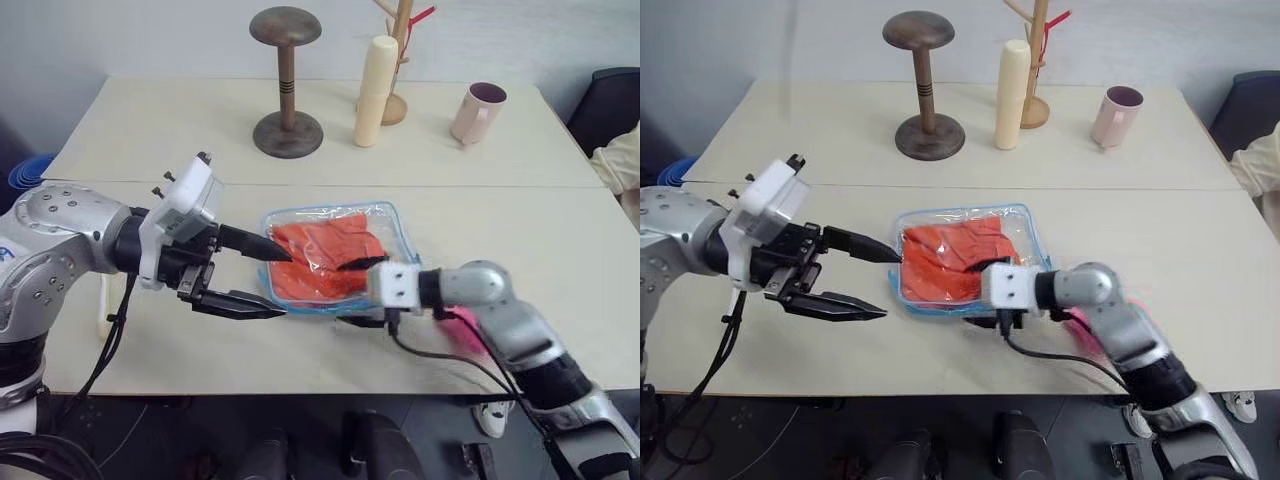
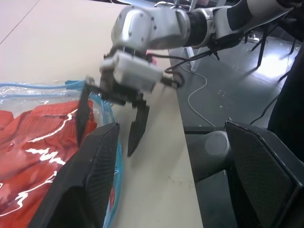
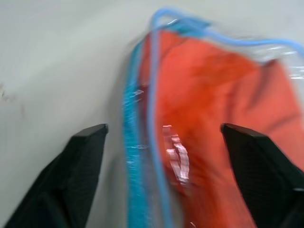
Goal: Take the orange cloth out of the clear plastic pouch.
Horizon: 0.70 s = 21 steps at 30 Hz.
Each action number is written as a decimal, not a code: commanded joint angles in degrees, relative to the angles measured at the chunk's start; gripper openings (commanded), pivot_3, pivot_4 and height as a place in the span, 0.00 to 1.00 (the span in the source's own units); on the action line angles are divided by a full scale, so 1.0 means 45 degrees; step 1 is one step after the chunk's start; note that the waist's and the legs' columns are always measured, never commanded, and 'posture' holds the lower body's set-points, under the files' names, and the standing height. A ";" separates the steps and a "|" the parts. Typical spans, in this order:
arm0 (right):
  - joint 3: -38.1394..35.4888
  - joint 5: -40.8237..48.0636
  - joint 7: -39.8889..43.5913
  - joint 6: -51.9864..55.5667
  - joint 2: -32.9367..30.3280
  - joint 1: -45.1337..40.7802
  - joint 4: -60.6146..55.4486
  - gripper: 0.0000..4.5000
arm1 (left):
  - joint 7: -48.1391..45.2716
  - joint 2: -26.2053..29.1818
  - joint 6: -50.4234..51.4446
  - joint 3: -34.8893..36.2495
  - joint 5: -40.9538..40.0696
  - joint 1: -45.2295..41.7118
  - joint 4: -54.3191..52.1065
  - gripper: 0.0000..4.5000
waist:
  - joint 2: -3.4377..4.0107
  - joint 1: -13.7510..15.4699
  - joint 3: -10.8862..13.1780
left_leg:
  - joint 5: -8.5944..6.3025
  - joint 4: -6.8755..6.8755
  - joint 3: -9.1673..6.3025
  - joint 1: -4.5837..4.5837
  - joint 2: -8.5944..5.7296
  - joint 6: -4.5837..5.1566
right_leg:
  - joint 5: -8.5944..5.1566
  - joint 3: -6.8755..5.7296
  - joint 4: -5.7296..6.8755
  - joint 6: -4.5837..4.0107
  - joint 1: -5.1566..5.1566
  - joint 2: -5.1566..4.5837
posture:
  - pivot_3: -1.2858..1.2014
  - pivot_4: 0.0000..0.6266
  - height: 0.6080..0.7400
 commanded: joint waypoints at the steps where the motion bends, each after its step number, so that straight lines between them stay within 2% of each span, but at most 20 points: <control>1: -0.3383 0.2971 -0.0425 0.3770 -0.1127 0.0219 -0.2290 0.99 | -0.0291 -0.0090 -0.0558 -0.0207 0.0178 -0.0354 0.0039 0.83 | 0.0000 0.0013 0.0000 | 0.0000 0.0002 -0.0010 -0.0005 0.0000 0.0000 | 0.0000 -0.0010 -0.0001 0.0000 0.0001 -0.0001 | 0.52 0.24 1.00; 4: -0.6214 0.4268 -0.0038 0.5913 -0.2835 0.1580 -0.2716 0.99 | -0.0343 -0.0257 -0.0773 -0.0456 0.0251 -0.0558 0.0183 0.83 | 0.0001 0.0169 0.0000 | -0.0001 0.0003 -0.0032 -0.0026 0.0000 0.0003 | 0.0000 -0.0027 -0.0016 0.0000 0.0001 -0.0004 | 0.52 0.24 1.00; 6: -0.7999 0.4093 0.0813 0.6126 -0.3930 0.3806 -0.2637 0.99 | -0.0490 -0.0338 -0.0882 -0.0545 0.0257 -0.0641 0.0226 0.83 | 0.0004 0.0391 -0.0002 | -0.0005 0.0002 -0.0045 -0.0040 -0.0001 0.0008 | 0.0000 -0.0031 -0.0031 0.0000 0.0000 -0.0003 | 0.52 0.24 1.00; 9: -0.9659 0.3699 0.1572 0.5618 -0.4464 0.6734 -0.2378 0.99 | -0.0662 -0.0389 -0.0989 -0.0636 0.0258 -0.0695 0.0253 0.83 | 0.0003 0.0579 -0.0006 | -0.0006 0.0000 -0.0094 -0.0098 -0.0004 0.0015 | 0.0001 -0.0036 -0.0078 0.0002 -0.0005 0.0010 | 0.52 0.24 1.00; 12: -0.9896 0.3348 0.1049 0.5105 -0.4061 0.8047 -0.1833 0.99 | -0.0761 -0.0421 -0.1112 -0.0752 0.0324 -0.0750 0.0327 0.83 | 0.0004 0.0494 -0.0007 | -0.0004 0.0003 -0.0073 -0.0103 -0.0008 0.0023 | 0.0005 -0.0025 -0.0081 0.0010 -0.0008 0.0014 | 0.52 0.24 1.00; 17: -0.9119 0.3479 0.0217 0.5102 -0.3492 0.8159 -0.1225 0.99 | -0.0850 -0.0461 -0.1288 -0.0914 0.0515 -0.0860 0.0477 0.83 | 0.0008 0.0276 -0.0007 | 0.0021 0.0009 -0.0069 -0.0077 -0.0006 0.0007 | 0.0006 -0.0017 -0.0076 0.0011 0.0003 0.0018 | 0.52 0.24 1.00; 20: -0.8790 0.3481 0.0160 0.4876 -0.3407 0.8334 -0.1017 0.87 | -0.0871 -0.0474 -0.1296 -0.0936 0.0557 -0.0932 0.0486 0.83 | 0.0008 0.0289 -0.0008 | 0.0024 0.0008 -0.0072 -0.0076 -0.0002 0.0001 | 0.0006 -0.0016 -0.0067 0.0011 0.0002 0.0025 | 0.52 0.24 1.00; 21: -0.8785 0.3622 0.0197 0.4876 -0.3366 0.8358 -0.0960 0.80 | -0.0871 -0.0473 -0.1300 -0.0931 0.0569 -0.0959 0.0488 0.83 | 0.0008 0.0309 -0.0008 | 0.0024 0.0009 -0.0075 -0.0079 -0.0002 0.0001 | 0.0006 -0.0017 -0.0065 0.0011 0.0002 0.0025 | 0.52 0.24 1.00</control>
